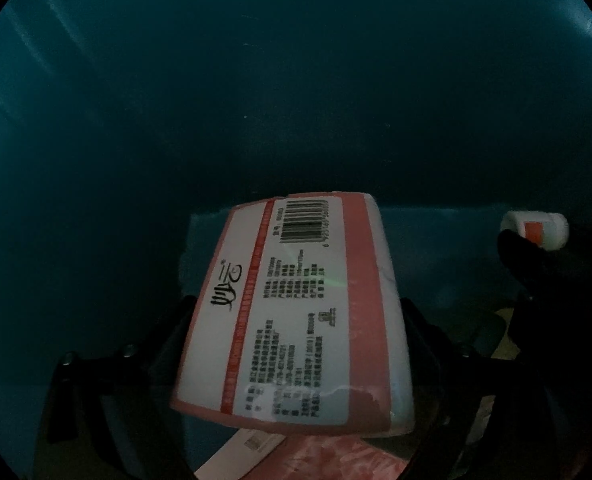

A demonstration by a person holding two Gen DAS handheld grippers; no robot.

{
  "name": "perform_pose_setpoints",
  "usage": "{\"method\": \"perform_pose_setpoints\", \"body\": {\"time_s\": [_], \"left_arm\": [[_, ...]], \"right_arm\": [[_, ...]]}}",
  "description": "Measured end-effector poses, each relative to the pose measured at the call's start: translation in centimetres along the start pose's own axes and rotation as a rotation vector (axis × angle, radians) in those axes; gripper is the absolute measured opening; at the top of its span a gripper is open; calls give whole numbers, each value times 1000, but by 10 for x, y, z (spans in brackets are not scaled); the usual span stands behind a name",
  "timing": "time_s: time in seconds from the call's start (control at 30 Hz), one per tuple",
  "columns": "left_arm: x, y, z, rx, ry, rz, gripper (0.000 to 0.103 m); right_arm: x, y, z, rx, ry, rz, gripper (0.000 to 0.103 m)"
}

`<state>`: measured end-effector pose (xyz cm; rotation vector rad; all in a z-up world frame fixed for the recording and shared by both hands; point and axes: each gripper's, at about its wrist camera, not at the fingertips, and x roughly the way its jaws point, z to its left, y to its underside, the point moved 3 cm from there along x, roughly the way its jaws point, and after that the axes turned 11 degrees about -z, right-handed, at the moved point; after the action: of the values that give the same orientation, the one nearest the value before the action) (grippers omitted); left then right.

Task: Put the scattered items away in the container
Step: 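Carry both items into the blue crate and open both tools, then lift both tools out of the crate back toward the pile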

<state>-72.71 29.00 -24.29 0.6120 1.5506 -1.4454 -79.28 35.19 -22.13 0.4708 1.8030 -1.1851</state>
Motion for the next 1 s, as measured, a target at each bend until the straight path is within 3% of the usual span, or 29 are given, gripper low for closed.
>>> {"method": "perform_pose_setpoints", "body": {"time_s": [0.13, 0.3, 0.5, 0.57, 0.77, 0.83, 1.0], "left_arm": [[-13, 3, 3, -18, 1, -7, 97], [-51, 9, 9, -29, 6, -28, 97], [-129, 15, 21, -21, 10, -109, 97], [-154, 11, 26, -26, 14, -143, 97], [-234, 0, 43, -45, 29, -255, 97], [-251, 2, 46, -61, 28, -283, 97], [-298, 18, 65, -96, 72, -338, 97]], "right_arm": [[-19, 1, -3, 7, -5, -7, 70], [-70, 0, -8, 16, -8, -40, 72], [-179, -14, -17, 2, 9, -143, 82], [-200, -34, -21, -3, 18, -181, 83], [-301, -28, -6, 4, 35, -292, 87], [-300, -25, -6, 11, 34, -321, 88], [-347, 3, -3, 20, 33, -374, 93]]}}
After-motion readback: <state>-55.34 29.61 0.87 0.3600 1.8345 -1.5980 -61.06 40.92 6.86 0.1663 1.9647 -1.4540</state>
